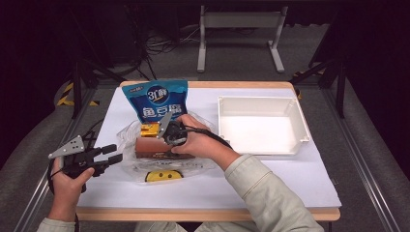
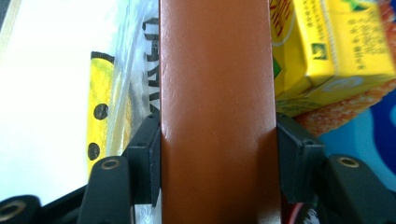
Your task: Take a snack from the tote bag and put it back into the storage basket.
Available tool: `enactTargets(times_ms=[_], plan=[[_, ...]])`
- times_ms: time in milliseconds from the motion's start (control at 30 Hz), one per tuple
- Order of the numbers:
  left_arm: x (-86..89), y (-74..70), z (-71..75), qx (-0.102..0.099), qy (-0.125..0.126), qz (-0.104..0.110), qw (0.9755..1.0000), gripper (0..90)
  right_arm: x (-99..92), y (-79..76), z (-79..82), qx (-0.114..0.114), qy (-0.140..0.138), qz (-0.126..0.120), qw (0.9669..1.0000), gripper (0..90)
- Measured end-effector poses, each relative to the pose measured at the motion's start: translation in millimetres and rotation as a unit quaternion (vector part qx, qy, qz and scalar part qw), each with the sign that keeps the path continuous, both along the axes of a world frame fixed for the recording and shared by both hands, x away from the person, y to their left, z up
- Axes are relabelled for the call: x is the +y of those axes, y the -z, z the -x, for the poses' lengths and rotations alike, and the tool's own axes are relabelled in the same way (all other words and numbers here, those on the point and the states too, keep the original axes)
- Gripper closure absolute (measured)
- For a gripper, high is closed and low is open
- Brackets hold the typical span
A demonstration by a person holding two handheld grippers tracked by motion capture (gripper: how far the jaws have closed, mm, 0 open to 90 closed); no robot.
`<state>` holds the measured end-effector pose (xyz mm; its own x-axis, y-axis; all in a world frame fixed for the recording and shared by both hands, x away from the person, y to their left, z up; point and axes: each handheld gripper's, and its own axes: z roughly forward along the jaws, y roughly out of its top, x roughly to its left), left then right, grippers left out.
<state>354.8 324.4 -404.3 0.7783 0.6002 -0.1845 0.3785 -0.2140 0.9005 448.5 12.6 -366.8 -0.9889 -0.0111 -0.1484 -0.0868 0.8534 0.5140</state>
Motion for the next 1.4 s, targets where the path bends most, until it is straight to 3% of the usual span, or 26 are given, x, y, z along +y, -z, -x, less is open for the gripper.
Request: enactTargets(times_ms=[833, 1400], plan=[[-2.2, -1.5, -0.5, -0.002, -0.001, 0.005, 1.0000, 40.2, -25.1, -54.9, 7.8, -0.015, 0.008, -0.054, 0.9984, 42.9], [-4.5, -1.8, -0.5, -0.004, -0.008, -0.011, 0.9999, 35.5, -62.5, -85.2, 8.8, -0.020, 0.033, -0.070, 0.9968, 42.9]])
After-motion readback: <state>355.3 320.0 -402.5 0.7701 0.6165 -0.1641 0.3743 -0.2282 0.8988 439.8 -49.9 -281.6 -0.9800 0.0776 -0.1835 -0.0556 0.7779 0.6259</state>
